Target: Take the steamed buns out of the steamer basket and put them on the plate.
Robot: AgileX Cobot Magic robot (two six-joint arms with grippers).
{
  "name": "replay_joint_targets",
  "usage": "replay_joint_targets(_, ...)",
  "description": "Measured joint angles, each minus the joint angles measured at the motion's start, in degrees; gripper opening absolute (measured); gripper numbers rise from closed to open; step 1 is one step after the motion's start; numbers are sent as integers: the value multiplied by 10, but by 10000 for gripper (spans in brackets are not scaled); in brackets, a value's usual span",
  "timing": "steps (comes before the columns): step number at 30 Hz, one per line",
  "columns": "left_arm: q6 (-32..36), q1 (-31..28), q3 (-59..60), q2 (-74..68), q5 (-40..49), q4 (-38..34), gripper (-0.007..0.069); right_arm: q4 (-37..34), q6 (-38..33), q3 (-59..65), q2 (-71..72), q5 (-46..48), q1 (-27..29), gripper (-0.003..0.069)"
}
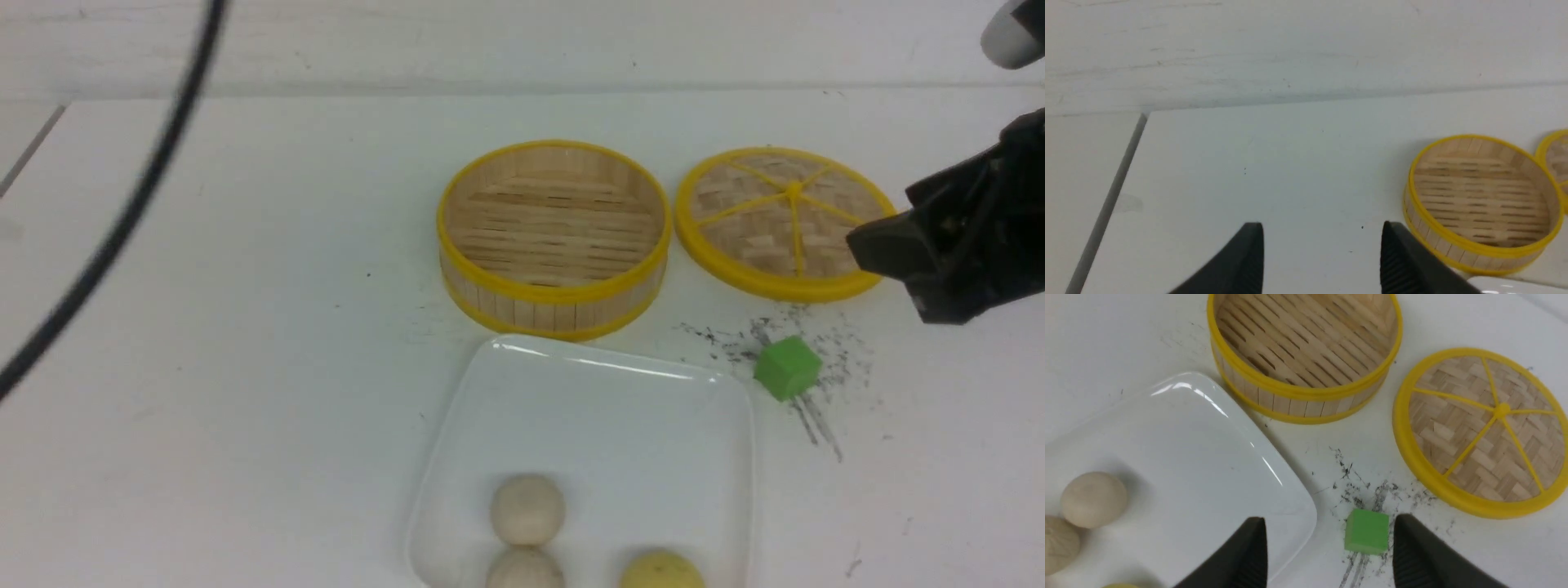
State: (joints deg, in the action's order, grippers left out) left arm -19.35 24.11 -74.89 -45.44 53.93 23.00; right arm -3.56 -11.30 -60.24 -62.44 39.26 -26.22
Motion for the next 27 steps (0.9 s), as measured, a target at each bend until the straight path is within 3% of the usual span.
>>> replay_joint_targets(11, 5, 0, 114, 185, 3, -17, 357, 0, 0, 0, 57, -30, 0, 421)
replay_joint_targets(21, 39, 0, 172, 234, -49, -9, 354, 0, 0, 0, 199, -27, 0, 421)
replay_joint_targets(27, 45, 0, 173, 235, -57, 7, 295, 2, 2, 0, 314, 17, 0, 421)
